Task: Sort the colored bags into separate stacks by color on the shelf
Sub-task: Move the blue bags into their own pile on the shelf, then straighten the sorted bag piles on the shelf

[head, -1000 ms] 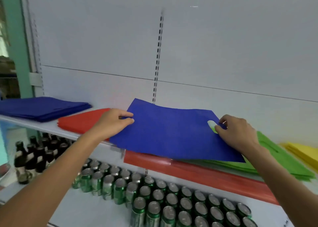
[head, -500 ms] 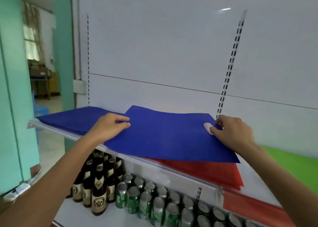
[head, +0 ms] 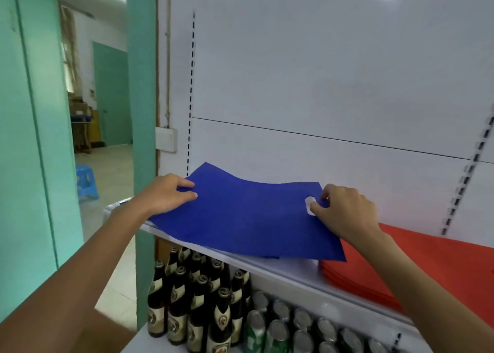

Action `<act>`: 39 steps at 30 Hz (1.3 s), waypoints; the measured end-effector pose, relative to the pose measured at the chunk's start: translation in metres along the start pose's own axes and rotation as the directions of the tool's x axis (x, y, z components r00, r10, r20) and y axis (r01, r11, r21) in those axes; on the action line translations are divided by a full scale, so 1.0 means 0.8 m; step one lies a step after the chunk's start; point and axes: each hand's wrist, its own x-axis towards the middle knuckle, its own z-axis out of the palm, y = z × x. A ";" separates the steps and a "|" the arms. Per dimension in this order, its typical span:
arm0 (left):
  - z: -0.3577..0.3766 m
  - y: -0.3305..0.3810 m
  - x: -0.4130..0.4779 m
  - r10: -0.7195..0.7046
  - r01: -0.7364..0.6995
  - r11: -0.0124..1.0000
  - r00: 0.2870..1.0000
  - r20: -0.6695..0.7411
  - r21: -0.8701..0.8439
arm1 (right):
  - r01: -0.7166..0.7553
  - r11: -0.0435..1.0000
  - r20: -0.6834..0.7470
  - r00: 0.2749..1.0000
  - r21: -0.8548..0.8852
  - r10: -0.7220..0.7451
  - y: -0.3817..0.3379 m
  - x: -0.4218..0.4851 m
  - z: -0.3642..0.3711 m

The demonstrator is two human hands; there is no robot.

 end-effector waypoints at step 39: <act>0.158 0.234 -0.045 0.458 -0.456 0.888 0.889 0.023 -0.057 | -0.272 0.958 0.029 0.962 0.085 0.271 0.248 -0.088 -0.121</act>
